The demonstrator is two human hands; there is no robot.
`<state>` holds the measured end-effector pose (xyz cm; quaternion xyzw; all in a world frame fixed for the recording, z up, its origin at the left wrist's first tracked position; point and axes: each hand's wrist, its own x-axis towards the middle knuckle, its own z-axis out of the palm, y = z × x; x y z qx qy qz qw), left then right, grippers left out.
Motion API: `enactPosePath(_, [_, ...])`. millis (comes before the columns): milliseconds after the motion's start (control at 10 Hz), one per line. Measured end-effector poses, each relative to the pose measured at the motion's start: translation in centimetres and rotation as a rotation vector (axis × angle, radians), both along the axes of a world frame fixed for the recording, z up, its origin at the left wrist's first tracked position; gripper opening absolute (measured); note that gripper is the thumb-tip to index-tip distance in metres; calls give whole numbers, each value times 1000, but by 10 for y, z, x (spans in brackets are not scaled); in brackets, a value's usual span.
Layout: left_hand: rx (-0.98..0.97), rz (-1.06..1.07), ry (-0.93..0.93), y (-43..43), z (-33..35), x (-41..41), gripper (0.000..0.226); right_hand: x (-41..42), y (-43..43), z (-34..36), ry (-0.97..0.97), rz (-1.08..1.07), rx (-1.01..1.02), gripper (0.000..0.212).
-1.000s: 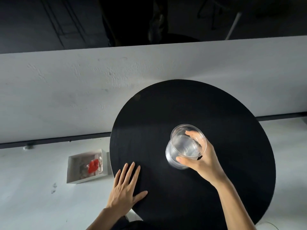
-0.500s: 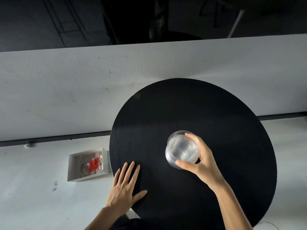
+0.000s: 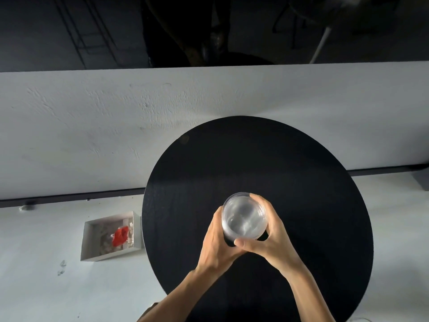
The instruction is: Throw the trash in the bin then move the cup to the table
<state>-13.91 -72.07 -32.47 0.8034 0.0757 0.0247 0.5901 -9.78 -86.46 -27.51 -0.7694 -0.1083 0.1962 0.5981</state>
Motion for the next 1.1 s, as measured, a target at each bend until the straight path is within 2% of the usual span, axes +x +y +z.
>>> enactPosePath(200, [-4,40,27,-2,-5,-6,77,-7,8,-10,-14,-125,-15,77])
enactPosePath(300, [6,41,12,-2,-2,-5,81,-14,12,-15,-60,-198,-34,87])
enactPosePath(400, [6,38,6,-2,2,-5,80,-19,15,-20,-147,-232,-78,80])
enactPosePath(500, [15,34,12,-3,4,-5,78,-18,13,-19,-170,-226,-94,89])
enactPosePath(600, [25,30,15,-2,4,-7,76,-14,10,-13,-205,-191,-157,87])
enactPosePath(700, [58,32,25,-4,4,-7,75,-12,8,-5,-234,-132,-298,95])
enactPosePath(800, [79,50,44,-5,4,-6,73,-14,14,-2,-255,-161,-366,99])
enactPosePath(1000, [78,67,69,-7,6,-4,68,-24,26,-9,-225,-289,-262,94])
enactPosePath(1100, [67,25,38,-5,4,-6,79,-25,23,-2,-202,-268,-196,103])
